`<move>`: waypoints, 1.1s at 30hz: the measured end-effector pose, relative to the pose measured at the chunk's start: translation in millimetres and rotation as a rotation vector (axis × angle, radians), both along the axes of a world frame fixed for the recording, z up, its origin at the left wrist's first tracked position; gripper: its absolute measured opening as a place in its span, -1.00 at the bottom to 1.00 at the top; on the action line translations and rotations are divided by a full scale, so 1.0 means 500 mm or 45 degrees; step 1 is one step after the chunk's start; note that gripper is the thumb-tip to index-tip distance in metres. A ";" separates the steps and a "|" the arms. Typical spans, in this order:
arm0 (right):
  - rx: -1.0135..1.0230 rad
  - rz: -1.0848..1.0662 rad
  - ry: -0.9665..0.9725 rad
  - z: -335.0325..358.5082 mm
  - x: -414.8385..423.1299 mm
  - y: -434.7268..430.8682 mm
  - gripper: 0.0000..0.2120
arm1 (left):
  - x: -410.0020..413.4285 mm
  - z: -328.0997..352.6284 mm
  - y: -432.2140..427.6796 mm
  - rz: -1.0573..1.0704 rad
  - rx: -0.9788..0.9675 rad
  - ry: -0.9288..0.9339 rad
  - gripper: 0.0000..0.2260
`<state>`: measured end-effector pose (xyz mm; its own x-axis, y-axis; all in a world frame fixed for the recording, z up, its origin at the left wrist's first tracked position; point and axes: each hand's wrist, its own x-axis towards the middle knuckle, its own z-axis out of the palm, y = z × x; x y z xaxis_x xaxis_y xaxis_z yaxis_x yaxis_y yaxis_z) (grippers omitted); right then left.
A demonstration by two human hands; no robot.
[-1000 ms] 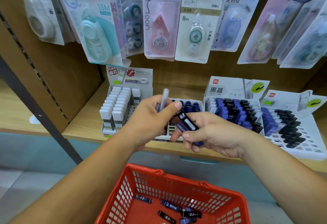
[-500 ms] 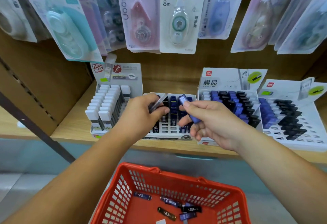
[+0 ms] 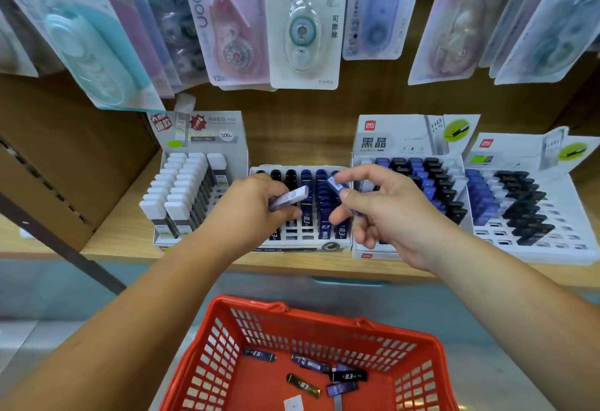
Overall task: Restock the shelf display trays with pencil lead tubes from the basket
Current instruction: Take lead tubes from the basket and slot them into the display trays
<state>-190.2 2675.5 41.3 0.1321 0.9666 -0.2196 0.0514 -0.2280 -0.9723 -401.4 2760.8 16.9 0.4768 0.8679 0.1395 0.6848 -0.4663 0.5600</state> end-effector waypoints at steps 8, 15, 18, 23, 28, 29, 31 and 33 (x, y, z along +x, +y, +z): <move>0.080 0.167 0.231 0.024 0.003 -0.021 -0.77 | 0.023 0.021 -0.005 0.122 0.090 0.279 -0.71; 0.047 -0.073 0.118 0.018 0.007 -0.024 -0.74 | 0.019 0.015 -0.021 0.100 0.150 0.105 -0.84; 0.045 -0.070 0.099 0.016 -0.003 -0.026 -0.67 | 0.024 0.016 -0.021 0.163 0.085 0.155 -0.84; 0.059 -0.066 0.086 0.017 -0.011 -0.023 -0.78 | 0.021 0.027 -0.016 0.152 -0.058 -0.078 -0.81; 0.130 -0.132 0.058 0.020 -0.031 -0.007 -0.83 | 0.014 0.054 -0.051 -0.040 -0.467 -0.436 -0.76; 0.135 -0.105 0.054 0.020 -0.038 -0.007 -0.85 | 0.014 0.057 -0.059 -0.078 -0.550 -0.462 -0.77; 0.141 -0.026 0.006 0.016 -0.049 -0.008 -0.89 | 0.011 0.059 -0.063 -0.099 -0.632 -0.504 -0.81; 0.138 0.038 -0.001 0.012 -0.056 -0.009 -0.91 | 0.008 0.061 -0.064 -0.123 -0.666 -0.528 -0.83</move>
<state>-218.5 2671.0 47.2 0.1029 0.9882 -0.1136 0.0578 -0.1199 -0.9911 -397.5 2728.8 47.3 0.5530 0.8272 -0.0991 0.3331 -0.1105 0.9364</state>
